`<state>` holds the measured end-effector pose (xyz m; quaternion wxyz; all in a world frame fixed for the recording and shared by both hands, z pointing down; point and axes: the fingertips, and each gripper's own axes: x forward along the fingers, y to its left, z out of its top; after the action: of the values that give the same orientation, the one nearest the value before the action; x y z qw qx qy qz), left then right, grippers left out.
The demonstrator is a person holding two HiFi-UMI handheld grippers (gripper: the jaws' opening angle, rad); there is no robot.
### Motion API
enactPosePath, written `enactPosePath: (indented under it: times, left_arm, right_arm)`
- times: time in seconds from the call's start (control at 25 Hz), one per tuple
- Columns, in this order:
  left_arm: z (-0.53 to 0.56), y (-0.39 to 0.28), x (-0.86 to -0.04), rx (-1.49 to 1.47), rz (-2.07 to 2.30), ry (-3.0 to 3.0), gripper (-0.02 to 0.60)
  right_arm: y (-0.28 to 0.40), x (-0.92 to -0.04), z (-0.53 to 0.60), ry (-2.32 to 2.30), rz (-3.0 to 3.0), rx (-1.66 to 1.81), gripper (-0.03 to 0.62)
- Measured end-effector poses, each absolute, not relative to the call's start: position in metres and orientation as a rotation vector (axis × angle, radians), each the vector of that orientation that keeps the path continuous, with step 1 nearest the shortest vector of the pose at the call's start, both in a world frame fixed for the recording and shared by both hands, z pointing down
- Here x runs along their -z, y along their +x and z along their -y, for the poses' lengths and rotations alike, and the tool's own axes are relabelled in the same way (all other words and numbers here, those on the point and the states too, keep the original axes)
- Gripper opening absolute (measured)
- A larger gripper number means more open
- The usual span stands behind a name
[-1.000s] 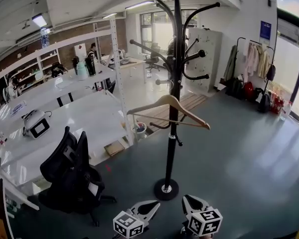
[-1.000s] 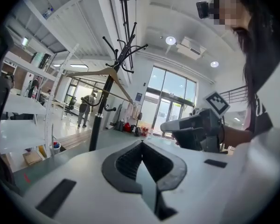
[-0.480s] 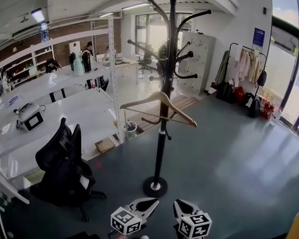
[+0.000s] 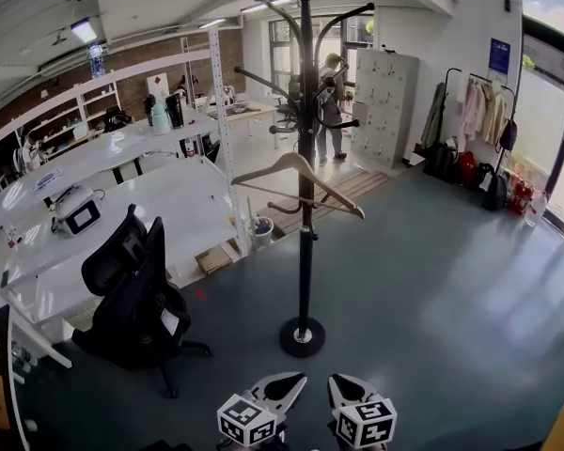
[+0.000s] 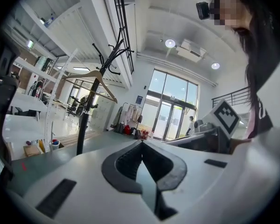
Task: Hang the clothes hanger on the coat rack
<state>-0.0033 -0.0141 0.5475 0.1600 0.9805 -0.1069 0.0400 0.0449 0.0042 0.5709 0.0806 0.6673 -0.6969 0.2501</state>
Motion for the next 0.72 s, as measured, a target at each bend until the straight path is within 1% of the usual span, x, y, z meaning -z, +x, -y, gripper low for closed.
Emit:
enactPosePath:
  times: [0.28, 0.72]
  left_arm:
    - [-0.015, 0.007, -0.541, -0.081, 0.396, 2.812, 0.0]
    - [-0.029, 0.019, -0.539, -0.067, 0.441, 2.806, 0.0]
  right_arm:
    - [0.049, -0.57, -0.031, 1.929, 2.126, -0.721, 0.017]
    - [0.057, -0.572, -0.043, 1.881, 2.157, -0.717, 0.014]
